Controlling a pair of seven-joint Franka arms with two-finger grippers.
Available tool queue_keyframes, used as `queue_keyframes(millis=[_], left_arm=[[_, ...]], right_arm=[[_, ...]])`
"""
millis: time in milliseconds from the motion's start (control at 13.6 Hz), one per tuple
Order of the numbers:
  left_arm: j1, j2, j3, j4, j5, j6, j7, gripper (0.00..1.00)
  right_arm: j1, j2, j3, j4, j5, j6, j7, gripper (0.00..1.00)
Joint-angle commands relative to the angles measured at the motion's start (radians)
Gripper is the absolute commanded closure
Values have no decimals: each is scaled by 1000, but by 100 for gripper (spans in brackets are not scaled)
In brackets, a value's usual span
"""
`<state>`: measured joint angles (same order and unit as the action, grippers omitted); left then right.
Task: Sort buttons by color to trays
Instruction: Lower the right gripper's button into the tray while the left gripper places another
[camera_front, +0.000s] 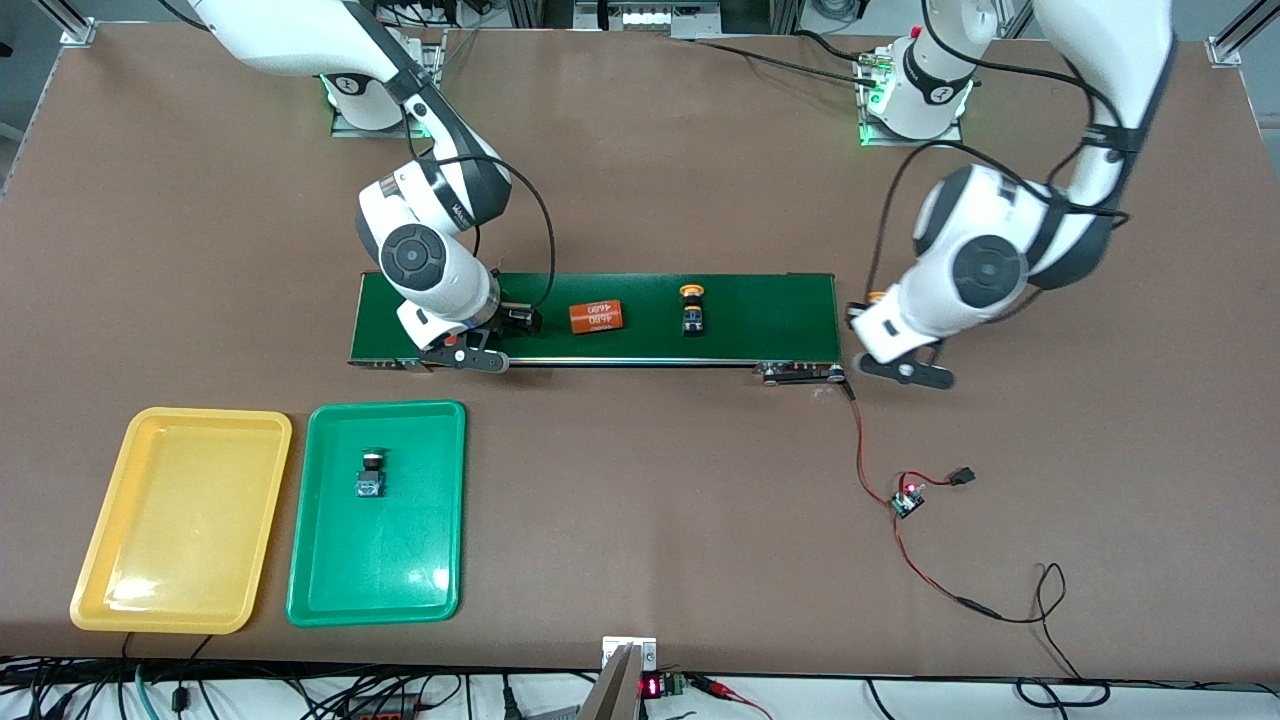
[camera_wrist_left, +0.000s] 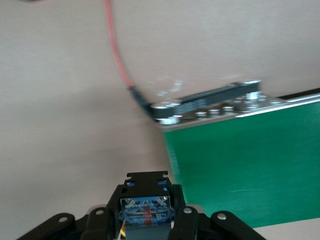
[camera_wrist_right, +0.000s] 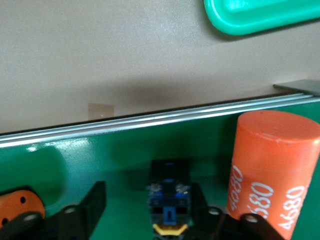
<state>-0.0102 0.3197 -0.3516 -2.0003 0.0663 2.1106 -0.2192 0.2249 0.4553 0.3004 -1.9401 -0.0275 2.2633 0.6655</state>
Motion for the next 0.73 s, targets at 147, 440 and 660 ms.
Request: queue_keyframes(millis=[147, 440, 660], left_arm=[[-31, 74, -43, 14, -44, 78, -95, 89], [-47, 104, -53, 8, -75, 91, -112, 87], [-47, 101, -53, 14, -74, 88, -102, 31]], right_arm=[[-36, -29, 6, -5, -14, 4, -49, 100], [-91, -66, -1, 111, -12, -75, -154, 100], [-131, -20, -53, 225, -11, -93, -335, 100]])
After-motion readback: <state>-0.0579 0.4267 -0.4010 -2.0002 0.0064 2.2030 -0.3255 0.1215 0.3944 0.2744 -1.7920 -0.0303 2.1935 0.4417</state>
